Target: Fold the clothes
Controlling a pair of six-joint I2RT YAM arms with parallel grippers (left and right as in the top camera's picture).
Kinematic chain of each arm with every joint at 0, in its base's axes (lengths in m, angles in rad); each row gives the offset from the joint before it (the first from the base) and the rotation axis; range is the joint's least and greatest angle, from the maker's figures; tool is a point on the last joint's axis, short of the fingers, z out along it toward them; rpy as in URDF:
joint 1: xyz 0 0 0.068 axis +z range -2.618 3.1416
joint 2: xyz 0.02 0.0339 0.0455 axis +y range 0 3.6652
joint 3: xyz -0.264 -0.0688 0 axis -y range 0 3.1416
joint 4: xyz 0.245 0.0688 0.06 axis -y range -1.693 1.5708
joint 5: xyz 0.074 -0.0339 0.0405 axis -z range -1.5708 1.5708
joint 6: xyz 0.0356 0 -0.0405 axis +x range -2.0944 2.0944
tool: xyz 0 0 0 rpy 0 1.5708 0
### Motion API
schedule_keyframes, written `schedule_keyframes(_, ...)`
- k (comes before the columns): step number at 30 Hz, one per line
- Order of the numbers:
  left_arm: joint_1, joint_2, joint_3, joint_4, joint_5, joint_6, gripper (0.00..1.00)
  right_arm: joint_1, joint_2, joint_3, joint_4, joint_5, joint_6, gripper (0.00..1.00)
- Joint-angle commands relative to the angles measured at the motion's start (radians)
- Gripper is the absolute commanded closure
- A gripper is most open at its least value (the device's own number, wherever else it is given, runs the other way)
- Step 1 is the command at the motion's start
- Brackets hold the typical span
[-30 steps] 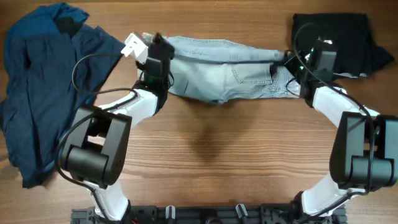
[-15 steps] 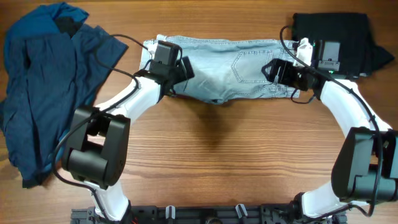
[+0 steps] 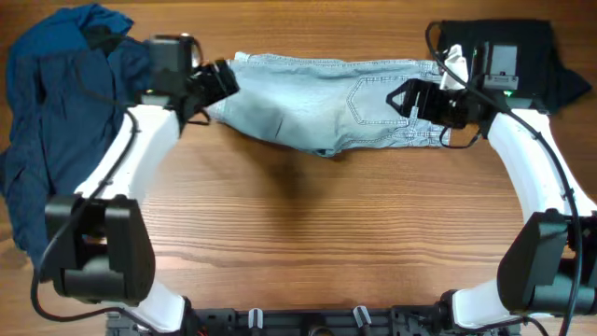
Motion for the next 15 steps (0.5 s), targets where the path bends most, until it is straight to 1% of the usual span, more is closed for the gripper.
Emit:
schedule_keyframes(1, 0.078, 0.076, 0.005, 0.050, 0.130, 0.141, 0.04, 0.007, -0.012, 0.016, -0.061, 0.038, 0.013, 0.00)
schedule_keyframes(2, 0.103, 0.096, 0.005, 0.077, 0.171, 0.161, 0.02, 0.007, -0.012, 0.016, -0.078, 0.095, 0.046, 0.01)
schedule_keyframes(3, 0.117, 0.114, 0.005, 0.105, 0.203, 0.185, 0.02, 0.007, -0.012, 0.016, -0.080, 0.121, 0.059, 0.12)
schedule_keyframes(4, 0.121, 0.134, 0.005, 0.133, 0.206, 0.192, 0.03, 0.007, -0.012, 0.016, -0.076, 0.137, 0.061, 0.26)
schedule_keyframes(5, 0.120, 0.153, 0.005, 0.158, 0.206, 0.203, 0.03, 0.007, -0.012, 0.016, -0.072, 0.139, 0.062, 0.29)
schedule_keyframes(7, 0.113, 0.200, 0.005, 0.195, 0.214, 0.203, 0.04, 0.007, -0.012, 0.016, -0.073, 0.139, 0.062, 0.30)
schedule_keyframes(9, 0.100, 0.230, 0.005, 0.191, 0.257, 0.206, 0.05, 0.007, -0.012, 0.016, -0.072, 0.139, 0.062, 0.29)
schedule_keyframes(13, 0.059, 0.237, 0.005, 0.187, 0.262, 0.214, 0.05, 0.007, -0.012, 0.016, -0.072, 0.151, 0.062, 0.29)
schedule_keyframes(15, 0.052, 0.244, 0.005, 0.173, 0.259, 0.221, 0.07, 0.007, -0.012, 0.016, -0.073, 0.159, 0.061, 0.29)
